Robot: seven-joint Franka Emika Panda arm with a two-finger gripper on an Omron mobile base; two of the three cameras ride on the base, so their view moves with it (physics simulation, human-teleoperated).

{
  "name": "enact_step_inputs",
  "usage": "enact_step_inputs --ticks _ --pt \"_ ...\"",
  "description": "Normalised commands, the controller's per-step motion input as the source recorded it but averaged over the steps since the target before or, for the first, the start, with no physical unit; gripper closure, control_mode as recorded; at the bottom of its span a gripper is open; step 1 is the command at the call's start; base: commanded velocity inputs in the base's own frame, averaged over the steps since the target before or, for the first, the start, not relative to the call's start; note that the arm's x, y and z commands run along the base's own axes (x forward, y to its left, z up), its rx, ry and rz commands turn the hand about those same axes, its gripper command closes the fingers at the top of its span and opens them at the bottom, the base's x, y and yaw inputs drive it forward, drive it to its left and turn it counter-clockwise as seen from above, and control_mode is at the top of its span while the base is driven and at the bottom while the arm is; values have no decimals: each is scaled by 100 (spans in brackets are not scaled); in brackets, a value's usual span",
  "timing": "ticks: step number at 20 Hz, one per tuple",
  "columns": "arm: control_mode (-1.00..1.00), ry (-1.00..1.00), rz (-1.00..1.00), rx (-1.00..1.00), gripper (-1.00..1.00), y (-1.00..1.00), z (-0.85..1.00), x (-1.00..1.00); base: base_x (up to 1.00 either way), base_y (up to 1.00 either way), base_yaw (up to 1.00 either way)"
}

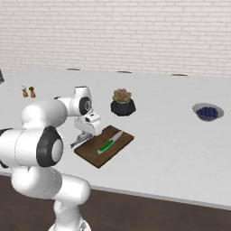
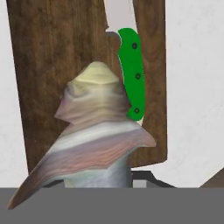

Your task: Pick up the knife from the drawer and place it on the cutting board. Then place the meat from the plate to the cutting board.

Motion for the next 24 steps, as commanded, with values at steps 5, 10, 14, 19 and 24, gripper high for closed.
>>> enact_step_inputs --ticks 5,10,14,19,24 --pt "-100 4 0 0 100 -4 -20 41 0 0 0" --pt "-100 1 0 0 100 -3 -54 25 0 0 0" --pt "-100 0 0 0 100 -3 -59 17 0 0 0" --pt "-100 3 0 0 100 -2 -35 27 0 0 0" --pt "-100 0 0 0 100 -9 -27 20 0 0 0"
